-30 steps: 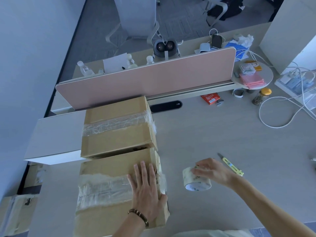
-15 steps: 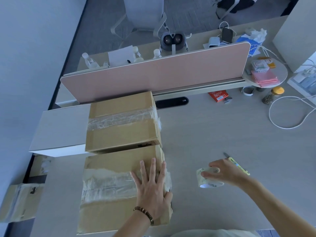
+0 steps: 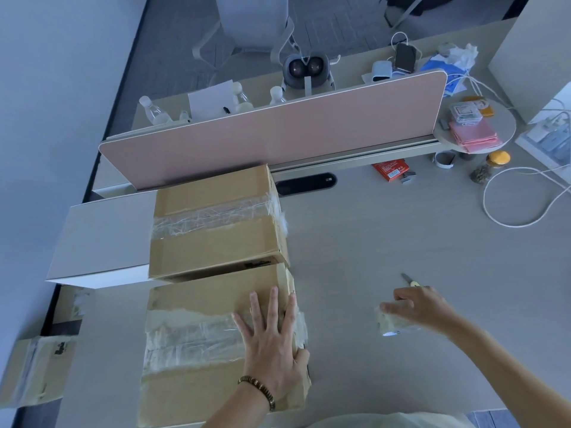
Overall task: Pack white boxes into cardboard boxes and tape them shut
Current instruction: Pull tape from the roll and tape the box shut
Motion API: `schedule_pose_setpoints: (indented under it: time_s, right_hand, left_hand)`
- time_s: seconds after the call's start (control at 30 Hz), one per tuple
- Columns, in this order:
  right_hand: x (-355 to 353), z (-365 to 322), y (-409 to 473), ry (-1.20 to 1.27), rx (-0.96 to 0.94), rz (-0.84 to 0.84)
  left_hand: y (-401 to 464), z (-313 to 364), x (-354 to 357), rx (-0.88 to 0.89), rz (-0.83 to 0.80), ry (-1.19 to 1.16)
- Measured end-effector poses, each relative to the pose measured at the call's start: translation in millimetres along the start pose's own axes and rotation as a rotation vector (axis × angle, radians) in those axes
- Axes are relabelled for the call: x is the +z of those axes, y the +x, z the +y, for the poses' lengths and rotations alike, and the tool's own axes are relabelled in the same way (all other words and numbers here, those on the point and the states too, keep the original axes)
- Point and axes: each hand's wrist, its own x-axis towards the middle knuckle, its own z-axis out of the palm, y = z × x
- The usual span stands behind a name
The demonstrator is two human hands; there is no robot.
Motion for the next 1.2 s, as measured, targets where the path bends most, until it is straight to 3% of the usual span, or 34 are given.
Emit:
schedule_pose_setpoints:
  time_s: [0.2, 0.33, 0.6, 0.7, 0.83, 0.93, 1.03, 1.2]
  right_hand:
    - [5.0, 32.6, 14.1, 0.139, -0.068, -0.053]
    - [15.7, 34.8, 26.6, 0.021, -0.132, -0.045]
    - [37.6, 34.3, 34.2, 0.03, -0.02, 0.017]
    - [41.2, 24.7, 28.6, 0.096, 0.015, 0.104]
    - [50.1, 22.2, 21.1, 0.21, 0.132, 0.24]
    - [58.4, 23.2, 16.6, 0.238, 0.212, 0.343]
    - [62.1, 10.4, 8.5, 0.265, 0.291, 0.383]
    - [70.0, 7.8, 6.3, 0.322, 0.341, 0.39]
  left_hand:
    - [1.0, 1.0, -0.3, 0.001, 0.006, 0.014]
    - [0.9, 1.6, -0.1, -0.007, 0.001, 0.024]
    - [2.3, -0.7, 3.9, -0.003, -0.002, 0.03]
    - [6.1, -1.1, -9.0, 0.074, 0.075, 0.023]
    - [37.0, 2.7, -40.1, 0.349, 0.194, -0.168]
    - [85.0, 23.4, -68.5, 0.369, -0.123, -0.336]
    - [126.0, 54.3, -70.0, 0.376, -0.442, -0.295]
    - [157.5, 91.2, -37.9, 0.388, -0.759, -0.254]
